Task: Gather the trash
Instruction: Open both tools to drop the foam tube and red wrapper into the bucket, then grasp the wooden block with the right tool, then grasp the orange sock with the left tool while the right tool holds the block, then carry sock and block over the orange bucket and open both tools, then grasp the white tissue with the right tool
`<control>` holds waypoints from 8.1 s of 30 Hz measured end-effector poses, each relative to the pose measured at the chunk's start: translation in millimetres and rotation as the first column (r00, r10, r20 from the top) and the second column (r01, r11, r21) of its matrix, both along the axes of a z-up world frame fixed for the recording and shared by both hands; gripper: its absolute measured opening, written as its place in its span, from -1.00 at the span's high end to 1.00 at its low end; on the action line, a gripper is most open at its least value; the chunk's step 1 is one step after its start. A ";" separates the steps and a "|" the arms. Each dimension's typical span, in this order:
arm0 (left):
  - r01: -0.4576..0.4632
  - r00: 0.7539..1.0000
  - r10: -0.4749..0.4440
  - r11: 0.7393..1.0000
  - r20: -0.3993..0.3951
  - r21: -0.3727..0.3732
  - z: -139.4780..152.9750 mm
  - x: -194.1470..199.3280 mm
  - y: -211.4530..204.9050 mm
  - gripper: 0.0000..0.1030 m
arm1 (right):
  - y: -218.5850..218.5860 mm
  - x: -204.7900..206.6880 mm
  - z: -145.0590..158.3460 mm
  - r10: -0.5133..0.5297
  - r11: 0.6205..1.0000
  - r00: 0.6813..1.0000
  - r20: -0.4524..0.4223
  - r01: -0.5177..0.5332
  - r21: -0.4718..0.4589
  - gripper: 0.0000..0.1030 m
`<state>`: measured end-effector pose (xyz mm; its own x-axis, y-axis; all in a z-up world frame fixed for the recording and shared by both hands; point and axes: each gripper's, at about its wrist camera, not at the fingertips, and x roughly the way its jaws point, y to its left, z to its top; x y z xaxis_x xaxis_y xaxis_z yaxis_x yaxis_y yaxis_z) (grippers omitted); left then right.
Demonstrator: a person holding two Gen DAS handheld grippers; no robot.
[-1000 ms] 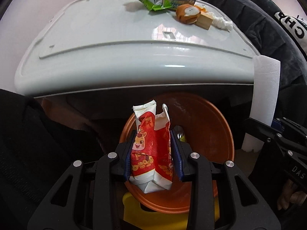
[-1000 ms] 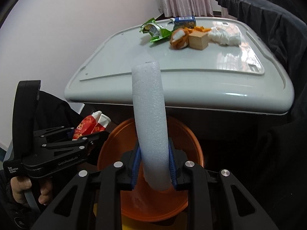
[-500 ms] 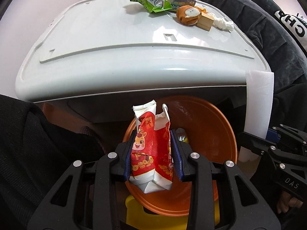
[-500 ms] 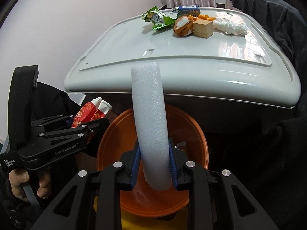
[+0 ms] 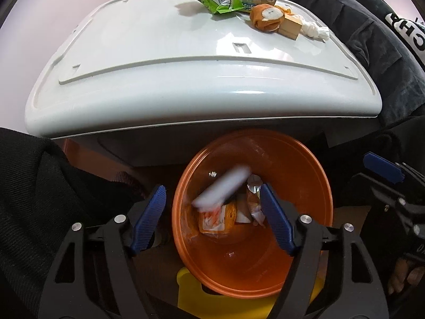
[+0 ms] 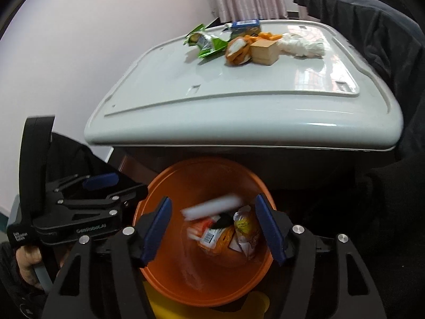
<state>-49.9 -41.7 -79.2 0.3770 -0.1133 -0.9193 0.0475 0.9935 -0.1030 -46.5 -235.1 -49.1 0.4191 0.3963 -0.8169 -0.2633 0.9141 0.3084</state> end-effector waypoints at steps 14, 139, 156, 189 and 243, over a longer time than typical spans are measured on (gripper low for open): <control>-0.010 1.000 0.010 1.000 -0.002 -0.008 1.7 -0.3 2.4 -0.39 | -0.6 2.1 -2.5 -0.011 1.000 1.000 -0.013 0.011 0.005 -0.28; 0.117 0.952 -0.080 0.987 0.297 -0.109 60.8 136.1 -55.7 0.35 | -67.7 136.5 63.0 -0.285 0.958 0.931 0.229 0.286 0.033 0.09; 0.056 0.966 -0.059 0.998 0.251 0.019 71.6 13.9 -20.8 0.35 | -8.2 39.9 52.3 -0.084 0.993 0.966 0.245 0.101 -0.057 0.09; 0.013 0.998 -0.018 0.995 -0.056 -0.097 -5.3 -7.1 -8.0 0.35 | 25.8 -10.2 -4.9 0.010 0.992 0.999 0.042 -0.005 -0.128 0.09; -0.022 0.972 0.046 0.994 0.229 -0.109 48.8 45.3 16.5 -0.49 | -22.6 238.0 34.7 0.172 0.916 0.977 0.124 -0.113 -0.384 -0.42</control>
